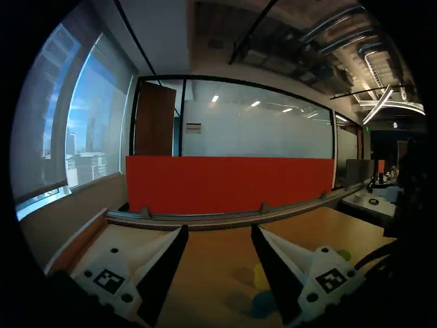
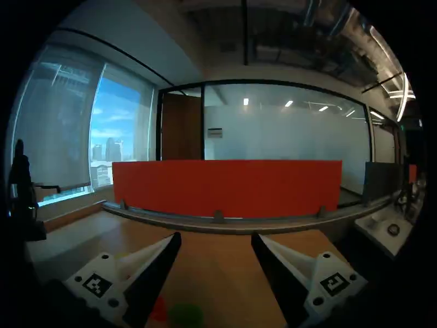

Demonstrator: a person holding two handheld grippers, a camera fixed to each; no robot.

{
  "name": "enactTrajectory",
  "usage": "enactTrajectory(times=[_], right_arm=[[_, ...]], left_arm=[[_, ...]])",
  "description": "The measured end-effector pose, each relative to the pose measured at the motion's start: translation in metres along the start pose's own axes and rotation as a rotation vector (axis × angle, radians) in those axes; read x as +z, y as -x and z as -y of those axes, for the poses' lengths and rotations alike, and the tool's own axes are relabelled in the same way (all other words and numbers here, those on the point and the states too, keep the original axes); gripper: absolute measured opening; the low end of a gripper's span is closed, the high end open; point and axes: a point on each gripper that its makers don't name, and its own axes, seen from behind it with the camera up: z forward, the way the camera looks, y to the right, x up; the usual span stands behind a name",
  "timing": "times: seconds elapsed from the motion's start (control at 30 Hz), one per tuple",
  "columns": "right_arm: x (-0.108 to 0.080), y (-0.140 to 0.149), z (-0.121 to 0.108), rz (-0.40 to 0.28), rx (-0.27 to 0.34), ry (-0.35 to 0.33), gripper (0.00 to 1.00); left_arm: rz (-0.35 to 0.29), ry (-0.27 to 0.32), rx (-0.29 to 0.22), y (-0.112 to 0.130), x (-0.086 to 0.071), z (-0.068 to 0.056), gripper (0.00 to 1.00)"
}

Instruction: Pour water

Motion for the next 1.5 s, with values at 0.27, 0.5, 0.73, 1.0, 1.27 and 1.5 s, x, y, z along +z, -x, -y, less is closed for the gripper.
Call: enactTrajectory(times=[0.27, 0.5, 0.73, 1.0, 1.27, 1.5], right_arm=[[0.002, 0.003, 0.016, 0.009, -0.018, -0.110, 0.99], [-0.003, 0.004, 0.047, 0.023, -0.045, -0.277, 0.99], [-0.011, 0.002, 0.074, 0.034, -0.055, -0.419, 0.99], [-0.014, 0.005, 0.079, 0.054, -0.054, -0.467, 0.99], [-0.017, 0.030, 0.074, 0.131, -0.069, -0.487, 0.99], [-0.019, 0.055, 0.069, 0.197, -0.085, -0.504, 0.99]], left_arm=[[0.025, 0.091, 0.049, 0.004, 0.001, -0.015, 0.85], [0.035, 0.220, 0.076, 0.010, -0.004, -0.039, 0.85], [0.037, 0.371, 0.035, 0.009, -0.014, -0.066, 0.85], [0.058, 0.461, 0.031, 0.013, -0.021, -0.079, 0.85], [0.113, 0.493, 0.049, 0.032, -0.021, -0.080, 0.85], [0.166, 0.542, 0.076, 0.054, -0.022, -0.088, 0.85]])
